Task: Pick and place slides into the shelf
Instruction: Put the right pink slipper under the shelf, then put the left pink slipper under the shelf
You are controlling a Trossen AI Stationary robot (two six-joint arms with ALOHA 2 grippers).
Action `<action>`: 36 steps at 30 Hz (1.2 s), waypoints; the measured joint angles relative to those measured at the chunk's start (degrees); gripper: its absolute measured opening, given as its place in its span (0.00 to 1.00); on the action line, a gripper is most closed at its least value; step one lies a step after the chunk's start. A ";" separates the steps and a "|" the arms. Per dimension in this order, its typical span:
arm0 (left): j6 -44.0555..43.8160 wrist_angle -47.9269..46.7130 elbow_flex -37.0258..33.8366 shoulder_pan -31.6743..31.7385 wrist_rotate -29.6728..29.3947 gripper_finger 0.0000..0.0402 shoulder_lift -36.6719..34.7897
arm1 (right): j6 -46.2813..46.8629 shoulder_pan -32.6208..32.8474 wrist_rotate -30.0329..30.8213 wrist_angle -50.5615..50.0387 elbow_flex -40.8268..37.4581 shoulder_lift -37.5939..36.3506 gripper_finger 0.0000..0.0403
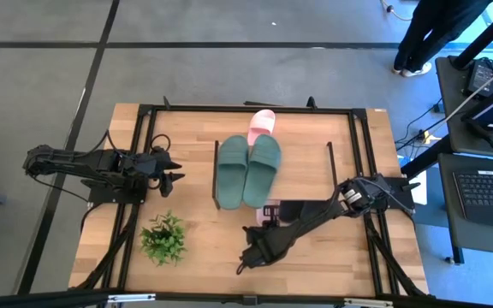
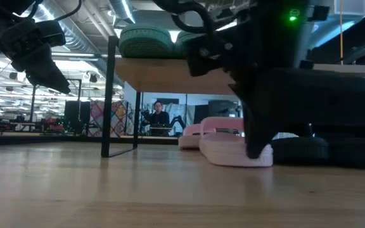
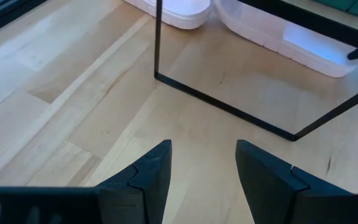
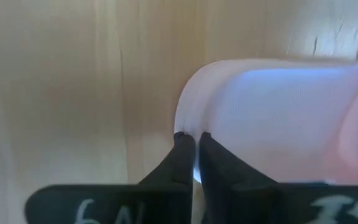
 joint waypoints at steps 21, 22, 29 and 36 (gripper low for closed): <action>-0.11 0.01 0.00 0.01 -0.08 0.42 0.00 | 3.11 1.42 -0.27 -1.89 0.45 0.22 0.26; -0.11 0.01 0.00 0.02 -0.08 0.42 0.00 | 3.13 1.42 -0.27 -1.94 0.85 0.22 0.29; -0.11 0.01 0.00 0.00 -0.08 0.42 0.01 | 2.82 1.42 -0.28 -2.20 6.77 0.22 0.36; -0.26 0.01 0.00 0.00 -0.05 0.42 0.01 | 1.90 1.40 -0.30 -7.49 16.28 0.24 0.36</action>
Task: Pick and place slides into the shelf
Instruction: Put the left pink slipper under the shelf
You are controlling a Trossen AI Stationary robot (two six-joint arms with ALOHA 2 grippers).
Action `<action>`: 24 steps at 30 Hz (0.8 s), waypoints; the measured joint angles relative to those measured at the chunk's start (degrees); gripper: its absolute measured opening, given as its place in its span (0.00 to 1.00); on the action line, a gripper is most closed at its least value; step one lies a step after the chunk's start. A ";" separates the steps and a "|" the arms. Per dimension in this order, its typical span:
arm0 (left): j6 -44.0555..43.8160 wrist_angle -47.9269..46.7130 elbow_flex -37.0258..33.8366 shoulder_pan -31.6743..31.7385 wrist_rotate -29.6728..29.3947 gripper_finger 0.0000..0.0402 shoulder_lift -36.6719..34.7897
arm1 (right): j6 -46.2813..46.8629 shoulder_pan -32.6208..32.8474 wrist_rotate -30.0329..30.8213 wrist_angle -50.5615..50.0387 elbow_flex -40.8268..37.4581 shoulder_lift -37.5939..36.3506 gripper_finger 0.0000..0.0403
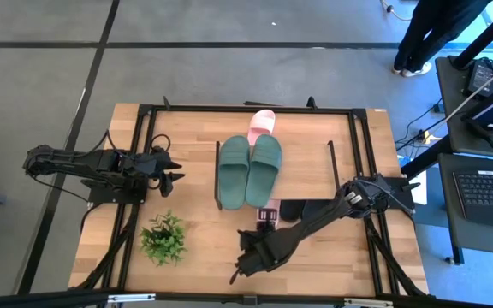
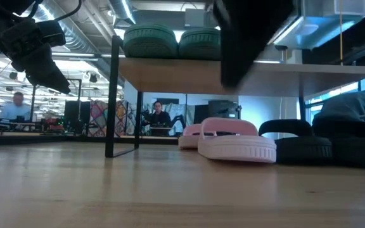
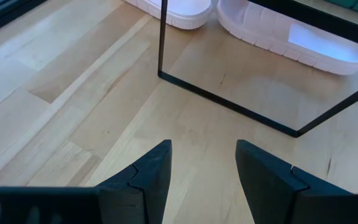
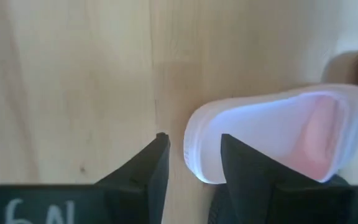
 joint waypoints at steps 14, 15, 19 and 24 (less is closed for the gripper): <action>-1.25 -0.72 0.00 0.02 0.04 0.42 -0.01 | -0.53 -1.45 -9.72 7.46 10.70 -14.29 0.35; -1.23 -0.62 0.00 0.00 0.04 0.42 -0.01 | -0.73 -1.66 -7.50 7.15 11.28 -15.25 0.35; -1.28 -0.68 0.00 0.01 0.04 0.42 -0.01 | -0.95 -4.29 -0.03 6.88 12.07 -20.05 0.35; -1.56 -0.66 0.00 0.02 0.04 0.42 -0.01 | -2.93 -10.62 0.97 5.55 11.87 -24.59 0.35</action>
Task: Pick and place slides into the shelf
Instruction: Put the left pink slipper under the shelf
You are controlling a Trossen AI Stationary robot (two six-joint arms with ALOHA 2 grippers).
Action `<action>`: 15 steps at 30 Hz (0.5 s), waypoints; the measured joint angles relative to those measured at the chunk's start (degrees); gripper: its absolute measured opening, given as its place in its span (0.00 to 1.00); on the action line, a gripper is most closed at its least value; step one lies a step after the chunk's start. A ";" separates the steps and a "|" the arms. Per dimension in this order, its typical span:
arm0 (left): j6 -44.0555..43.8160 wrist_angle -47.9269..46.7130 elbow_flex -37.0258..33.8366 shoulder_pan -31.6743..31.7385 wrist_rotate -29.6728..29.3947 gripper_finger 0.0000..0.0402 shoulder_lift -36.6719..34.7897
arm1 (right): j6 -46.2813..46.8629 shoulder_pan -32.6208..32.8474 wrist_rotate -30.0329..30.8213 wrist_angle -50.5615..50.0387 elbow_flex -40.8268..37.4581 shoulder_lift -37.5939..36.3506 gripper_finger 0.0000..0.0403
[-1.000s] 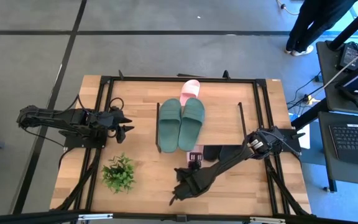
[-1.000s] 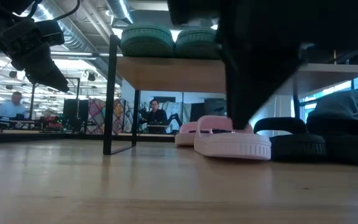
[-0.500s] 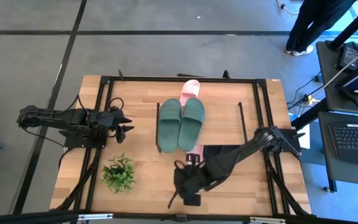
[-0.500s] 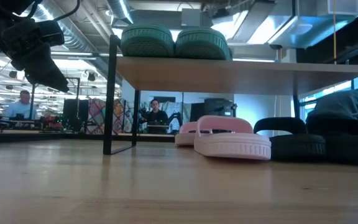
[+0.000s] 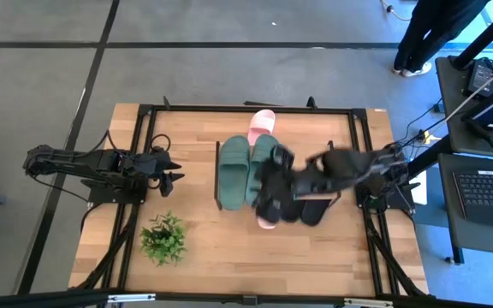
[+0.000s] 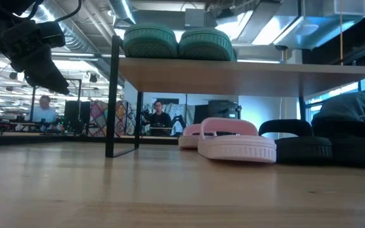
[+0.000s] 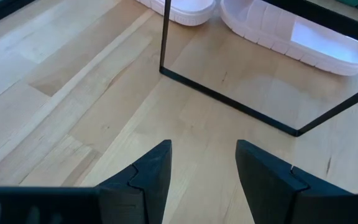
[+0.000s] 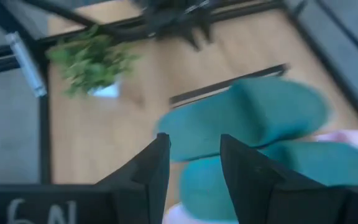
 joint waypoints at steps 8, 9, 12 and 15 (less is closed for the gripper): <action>-0.14 0.07 0.00 0.00 -0.02 0.42 0.00 | -5.94 -15.90 -2.74 -5.18 -0.02 -4.86 0.35; -0.14 0.05 0.00 0.00 -0.04 0.42 0.00 | -7.11 -18.34 -5.19 -5.99 -0.02 -5.26 0.35; 0.16 0.05 0.00 0.00 -0.62 0.42 0.02 | -12.78 -25.23 -12.74 -6.93 -0.02 -5.56 0.35; -0.10 0.05 0.00 0.00 -2.52 0.42 0.02 | -20.01 -30.88 -15.42 -7.14 -0.04 -5.21 0.35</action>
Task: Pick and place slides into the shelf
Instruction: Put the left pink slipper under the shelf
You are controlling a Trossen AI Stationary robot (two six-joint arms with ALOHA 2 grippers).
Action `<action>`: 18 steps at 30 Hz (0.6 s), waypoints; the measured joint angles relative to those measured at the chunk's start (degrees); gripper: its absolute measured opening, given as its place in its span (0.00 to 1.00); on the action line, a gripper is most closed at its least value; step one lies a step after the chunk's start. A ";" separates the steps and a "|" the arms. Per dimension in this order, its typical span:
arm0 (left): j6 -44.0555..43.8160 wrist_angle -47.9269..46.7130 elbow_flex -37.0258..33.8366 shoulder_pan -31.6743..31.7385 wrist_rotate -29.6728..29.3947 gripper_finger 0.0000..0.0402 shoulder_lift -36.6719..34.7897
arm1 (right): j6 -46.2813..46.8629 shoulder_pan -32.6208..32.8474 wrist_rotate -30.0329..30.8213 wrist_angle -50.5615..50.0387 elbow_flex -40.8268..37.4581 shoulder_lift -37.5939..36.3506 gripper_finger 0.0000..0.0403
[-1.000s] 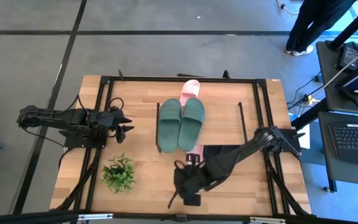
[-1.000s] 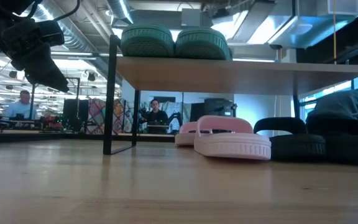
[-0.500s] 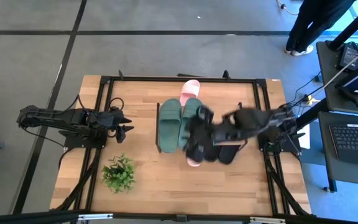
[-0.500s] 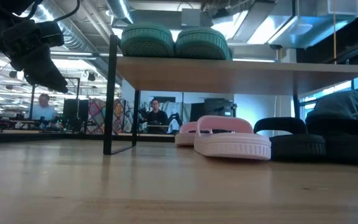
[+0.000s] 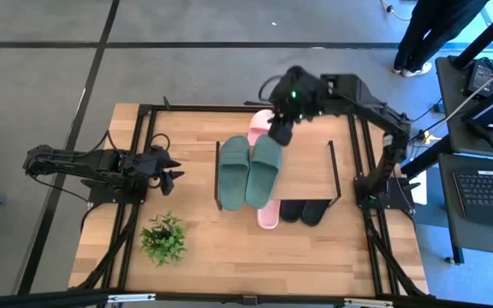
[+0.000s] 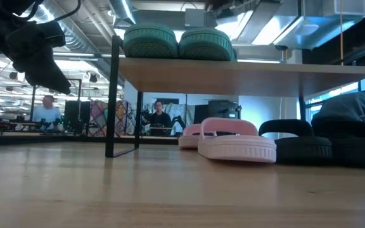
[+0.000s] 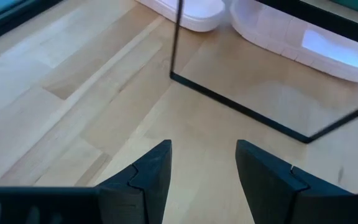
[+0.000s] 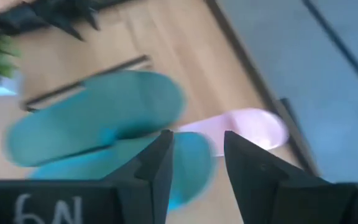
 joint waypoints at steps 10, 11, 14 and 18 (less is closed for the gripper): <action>-8.90 0.86 0.00 0.00 -3.69 0.42 -0.02 | -16.44 -19.54 -6.05 -0.05 0.00 1.92 0.35; -9.45 1.13 0.00 0.00 -4.35 0.42 -0.02 | -17.45 -21.71 -8.28 0.03 0.00 2.54 0.35; -11.94 1.36 0.00 0.00 -7.37 0.42 -0.01 | -20.74 -27.33 -14.66 0.15 0.00 4.99 0.35; -13.22 1.36 0.00 0.00 -11.55 0.42 -0.02 | -25.96 -32.10 -18.64 0.60 0.00 9.49 0.35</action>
